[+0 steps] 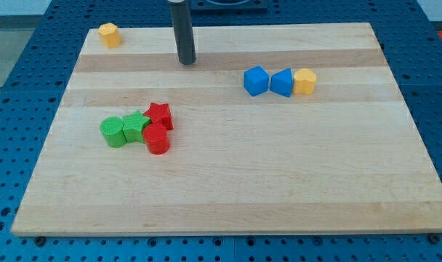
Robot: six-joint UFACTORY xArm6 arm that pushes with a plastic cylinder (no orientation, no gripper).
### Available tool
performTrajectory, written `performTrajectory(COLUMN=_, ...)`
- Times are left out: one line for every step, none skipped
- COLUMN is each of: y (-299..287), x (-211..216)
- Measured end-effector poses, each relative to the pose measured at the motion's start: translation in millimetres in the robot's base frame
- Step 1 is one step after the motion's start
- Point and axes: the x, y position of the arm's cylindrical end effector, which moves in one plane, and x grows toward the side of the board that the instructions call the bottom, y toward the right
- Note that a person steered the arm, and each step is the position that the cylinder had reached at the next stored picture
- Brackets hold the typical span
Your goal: Move the heart to the top center of the board
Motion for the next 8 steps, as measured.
performTrajectory(y=-1.4, x=0.0)
performTrajectory(y=-9.0, x=19.8)
performTrajectory(y=0.0, x=51.9)
performTrajectory(y=37.8, x=113.7)
performTrajectory(y=119.4, x=156.9)
performTrajectory(y=218.4, x=162.9)
performTrajectory(y=255.2, x=133.8)
performTrajectory(y=248.2, x=106.6)
